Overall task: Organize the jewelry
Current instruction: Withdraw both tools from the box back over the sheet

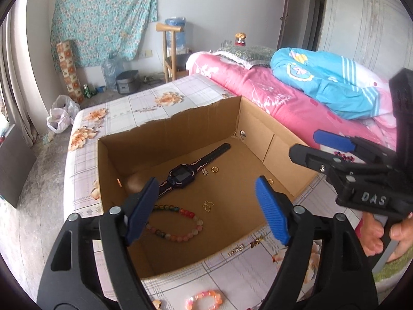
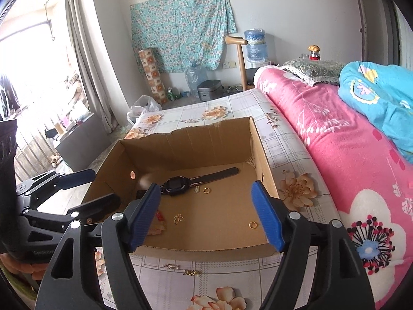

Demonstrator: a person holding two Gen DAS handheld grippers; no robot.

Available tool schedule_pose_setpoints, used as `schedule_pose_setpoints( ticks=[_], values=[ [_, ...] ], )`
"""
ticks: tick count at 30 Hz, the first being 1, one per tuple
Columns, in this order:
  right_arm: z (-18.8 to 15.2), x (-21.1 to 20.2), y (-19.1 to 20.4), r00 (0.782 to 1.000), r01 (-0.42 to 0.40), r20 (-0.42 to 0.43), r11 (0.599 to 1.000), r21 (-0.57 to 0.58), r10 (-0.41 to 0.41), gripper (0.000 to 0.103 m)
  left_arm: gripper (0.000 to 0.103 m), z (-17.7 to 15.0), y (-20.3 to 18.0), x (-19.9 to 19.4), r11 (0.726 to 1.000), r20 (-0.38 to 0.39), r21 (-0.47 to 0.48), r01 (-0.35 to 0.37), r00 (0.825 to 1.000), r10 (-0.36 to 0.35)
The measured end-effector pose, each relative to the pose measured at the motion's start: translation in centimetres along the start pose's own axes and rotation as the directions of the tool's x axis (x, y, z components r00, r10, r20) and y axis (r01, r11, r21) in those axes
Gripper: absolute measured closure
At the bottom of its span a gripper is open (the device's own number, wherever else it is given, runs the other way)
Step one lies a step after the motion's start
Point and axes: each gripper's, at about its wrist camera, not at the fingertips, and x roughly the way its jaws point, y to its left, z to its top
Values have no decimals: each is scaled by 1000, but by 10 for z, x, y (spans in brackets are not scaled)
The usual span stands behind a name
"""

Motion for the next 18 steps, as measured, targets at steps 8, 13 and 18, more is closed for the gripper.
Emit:
schedule_pose_setpoints(
  ticks=[8, 13, 18],
  values=[
    [-4, -15, 9, 1000, -11, 23, 1000, -11, 11, 28, 23, -20, -7, -22, 1000, 20, 17, -9, 1000, 9],
    [-9, -24, 12, 999, -13, 29, 1000, -16, 14, 28, 21, -34, -8, -27, 1000, 7, 0, 0, 1000, 0],
    [-15, -30, 14, 999, -26, 29, 999, -19, 27, 28, 20, -49, -8, -30, 1000, -10, -1, 2, 1000, -2]
  ],
)
